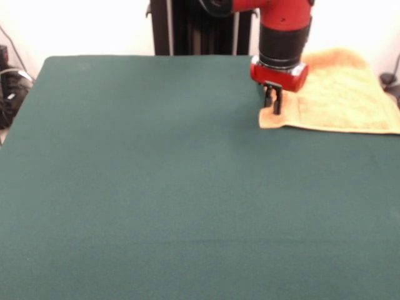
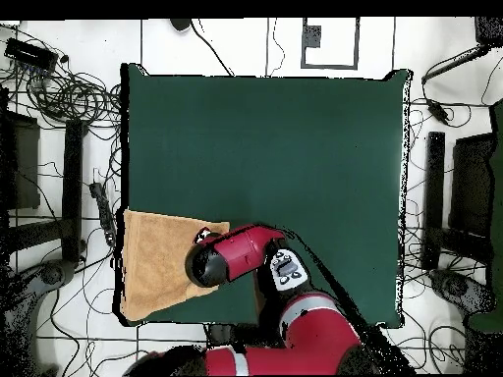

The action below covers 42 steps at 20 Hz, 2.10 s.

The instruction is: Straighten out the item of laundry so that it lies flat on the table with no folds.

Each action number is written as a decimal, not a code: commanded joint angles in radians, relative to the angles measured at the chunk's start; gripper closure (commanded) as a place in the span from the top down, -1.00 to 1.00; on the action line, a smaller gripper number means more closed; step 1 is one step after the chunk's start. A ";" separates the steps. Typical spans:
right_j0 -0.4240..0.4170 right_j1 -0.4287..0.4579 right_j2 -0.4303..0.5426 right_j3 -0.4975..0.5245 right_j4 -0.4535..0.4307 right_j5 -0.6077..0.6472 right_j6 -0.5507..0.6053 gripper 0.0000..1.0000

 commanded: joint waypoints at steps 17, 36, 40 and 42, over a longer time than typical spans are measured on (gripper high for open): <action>-0.200 -0.132 0.103 0.040 -0.156 0.172 -0.239 -1.00; -0.310 0.045 0.268 -0.196 -0.362 0.141 -0.380 -1.00; -0.342 0.048 0.312 -0.219 -0.373 0.196 -0.434 -1.00; -0.349 0.043 0.333 -0.227 -0.374 0.219 -0.457 -1.00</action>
